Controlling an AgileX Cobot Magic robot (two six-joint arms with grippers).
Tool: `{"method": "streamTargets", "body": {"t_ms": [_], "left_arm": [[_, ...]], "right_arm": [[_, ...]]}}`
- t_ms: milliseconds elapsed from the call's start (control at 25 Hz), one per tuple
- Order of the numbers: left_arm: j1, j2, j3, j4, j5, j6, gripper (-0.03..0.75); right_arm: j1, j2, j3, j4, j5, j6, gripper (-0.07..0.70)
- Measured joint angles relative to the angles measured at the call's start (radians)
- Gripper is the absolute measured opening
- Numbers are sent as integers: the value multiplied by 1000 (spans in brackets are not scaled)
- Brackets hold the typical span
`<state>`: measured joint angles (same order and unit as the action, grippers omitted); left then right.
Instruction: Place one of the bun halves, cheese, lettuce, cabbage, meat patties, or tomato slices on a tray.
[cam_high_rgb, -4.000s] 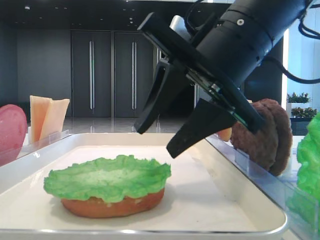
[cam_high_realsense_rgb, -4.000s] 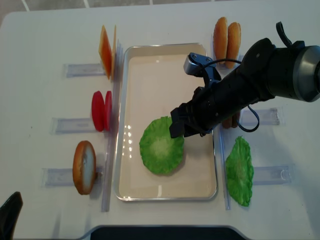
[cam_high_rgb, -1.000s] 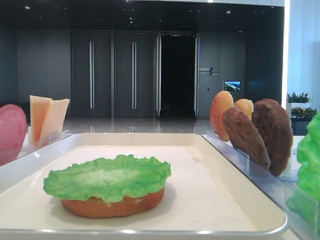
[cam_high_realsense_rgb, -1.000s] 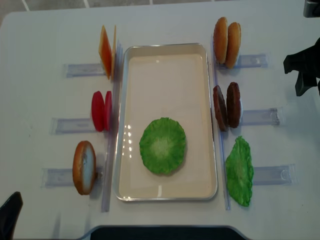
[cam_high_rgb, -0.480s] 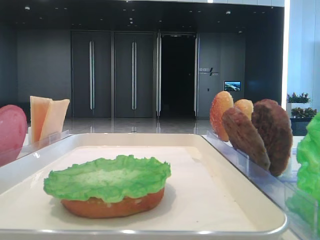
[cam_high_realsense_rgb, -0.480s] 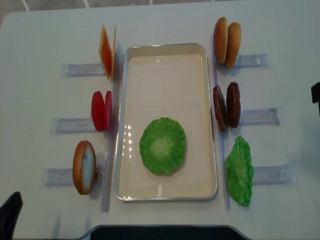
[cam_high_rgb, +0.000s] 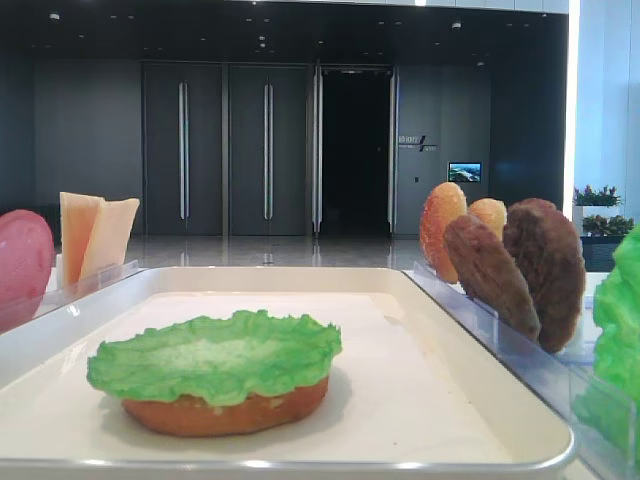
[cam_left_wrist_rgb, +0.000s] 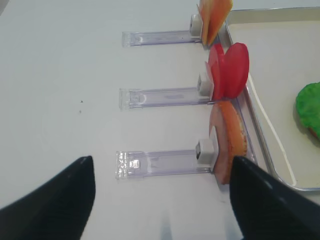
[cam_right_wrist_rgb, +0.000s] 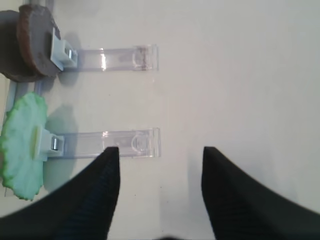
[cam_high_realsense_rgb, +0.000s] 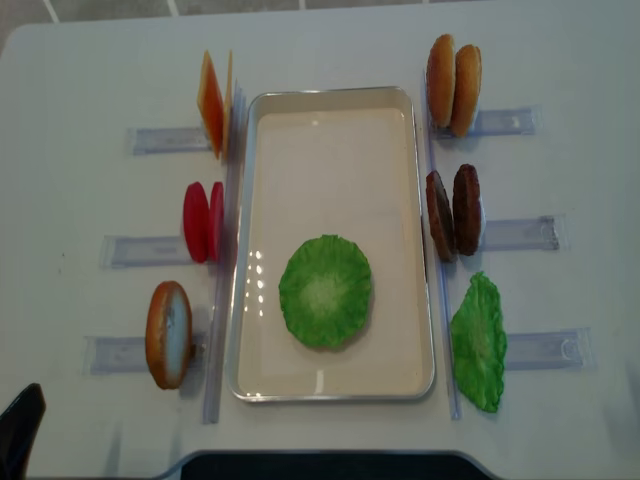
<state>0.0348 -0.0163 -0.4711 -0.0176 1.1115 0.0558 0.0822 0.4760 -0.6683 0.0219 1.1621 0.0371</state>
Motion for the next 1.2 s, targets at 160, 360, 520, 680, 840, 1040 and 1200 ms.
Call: {"method": "streamTargets", "body": {"t_ms": [160, 360, 520, 680, 840, 1040, 1200], "left_arm": [[0, 0, 0, 0, 0, 0, 643], [0, 0, 0, 0, 0, 0, 643], [0, 0, 0, 0, 0, 0, 643], [0, 0, 0, 0, 0, 0, 643], [0, 0, 0, 0, 0, 0, 643], [0, 0, 0, 0, 0, 0, 643], [0, 0, 0, 0, 0, 0, 643]], "right_arm": [[0, -168, 62, -3, -34, -17, 384], [0, -333, 112, -10, -41, -37, 384], [0, -422, 140, -11, -40, -47, 384], [0, -478, 156, -12, -34, -53, 382], [0, -483, 167, -11, -28, -56, 369], [0, -483, 170, -11, -25, -61, 356], [0, -483, 170, -8, -25, -61, 356]]}}
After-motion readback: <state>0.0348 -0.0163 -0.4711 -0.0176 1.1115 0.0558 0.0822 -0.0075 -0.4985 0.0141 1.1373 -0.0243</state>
